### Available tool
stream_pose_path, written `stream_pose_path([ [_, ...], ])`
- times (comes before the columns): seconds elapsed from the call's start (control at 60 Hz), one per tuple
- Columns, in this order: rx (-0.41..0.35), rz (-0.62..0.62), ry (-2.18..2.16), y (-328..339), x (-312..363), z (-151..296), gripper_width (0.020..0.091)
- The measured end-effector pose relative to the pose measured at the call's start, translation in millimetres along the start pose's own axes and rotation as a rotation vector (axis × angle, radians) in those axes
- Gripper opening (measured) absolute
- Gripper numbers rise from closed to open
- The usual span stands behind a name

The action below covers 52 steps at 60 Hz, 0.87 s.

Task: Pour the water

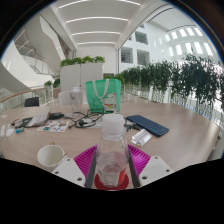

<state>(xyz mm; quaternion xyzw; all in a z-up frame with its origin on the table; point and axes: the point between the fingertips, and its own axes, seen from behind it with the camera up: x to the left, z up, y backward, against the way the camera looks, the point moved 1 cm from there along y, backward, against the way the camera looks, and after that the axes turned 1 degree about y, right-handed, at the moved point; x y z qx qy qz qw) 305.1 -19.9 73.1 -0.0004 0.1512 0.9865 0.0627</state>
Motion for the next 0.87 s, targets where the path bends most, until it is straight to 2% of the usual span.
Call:
stream_pose_path([
  [0.033,0.038,-0.023,-0.015,4,-4,-8,0.0605],
  [0.1,0.067,-0.036,-0.044,15,-6,-13,0.0837],
  [0.117,0.068,-0.036,-0.052,19,-5,-13,0.0859],
  [0.167,0.082,-0.031,-0.072,35,-3,-14,0.0834],
  [0.317,0.146,-0.086,-0.087,95,-2,-25,0.0835],
  [0.6,0.152,-0.141,-0.105,207,51,18,0.0837],
  [0.867,0.124,-0.179,-0.113,277,100,65,0.0832],
])
